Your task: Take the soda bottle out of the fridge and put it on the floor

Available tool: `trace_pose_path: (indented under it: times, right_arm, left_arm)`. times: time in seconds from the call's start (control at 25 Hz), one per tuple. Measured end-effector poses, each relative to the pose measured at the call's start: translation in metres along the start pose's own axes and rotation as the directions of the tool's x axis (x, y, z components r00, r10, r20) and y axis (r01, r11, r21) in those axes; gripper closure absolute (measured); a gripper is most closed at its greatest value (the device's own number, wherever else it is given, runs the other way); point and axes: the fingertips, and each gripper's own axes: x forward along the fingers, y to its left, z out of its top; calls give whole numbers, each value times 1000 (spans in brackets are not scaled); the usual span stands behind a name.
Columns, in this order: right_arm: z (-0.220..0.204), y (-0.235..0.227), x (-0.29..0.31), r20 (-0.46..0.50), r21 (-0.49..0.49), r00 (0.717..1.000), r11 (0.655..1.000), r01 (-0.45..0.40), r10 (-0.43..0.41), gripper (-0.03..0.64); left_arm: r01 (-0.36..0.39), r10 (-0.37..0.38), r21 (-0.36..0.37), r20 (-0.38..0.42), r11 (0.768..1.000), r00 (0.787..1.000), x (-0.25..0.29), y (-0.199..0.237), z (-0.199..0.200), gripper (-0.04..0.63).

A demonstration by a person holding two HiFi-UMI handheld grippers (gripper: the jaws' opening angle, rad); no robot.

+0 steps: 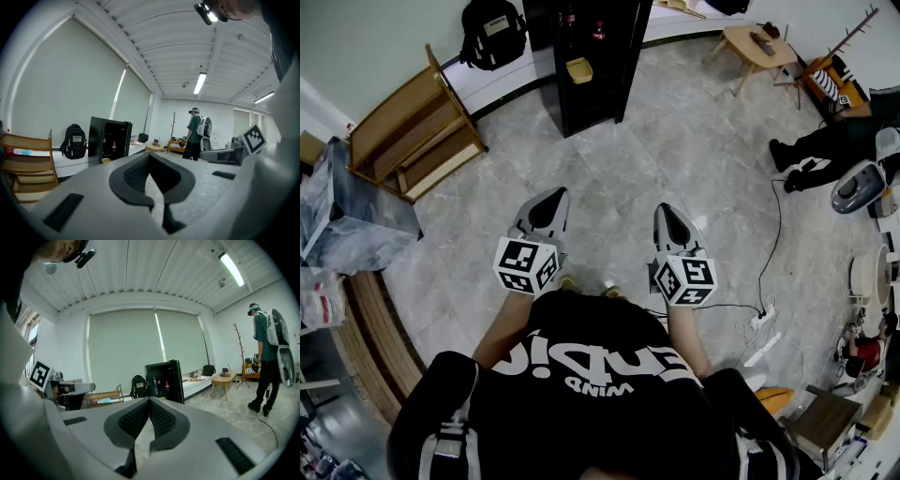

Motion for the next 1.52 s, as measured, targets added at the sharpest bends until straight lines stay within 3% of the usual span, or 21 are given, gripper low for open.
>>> trace_pose_path:
  times: [0.2,0.92,1.24,1.52]
  right_arm:
    - [-1,5,8,1,1,1000,1000,-1,1,595]
    - [-17,30,26,38,7,994,995,98,-98,595]
    - [-11,12,65,43,12,993,994,112,-112,595]
    - [6,-22,121,50,37,993,994,103,-105,595]
  left_arm:
    - [0,1,4,-7,1000,1000,3,8,-1,589]
    - [120,-118,54,-32,991,992,8,44,-12,589]
    - [124,-122,42,-37,991,992,43,67,-9,589]
    - [112,-111,33,-34,993,993,107,90,2,589]
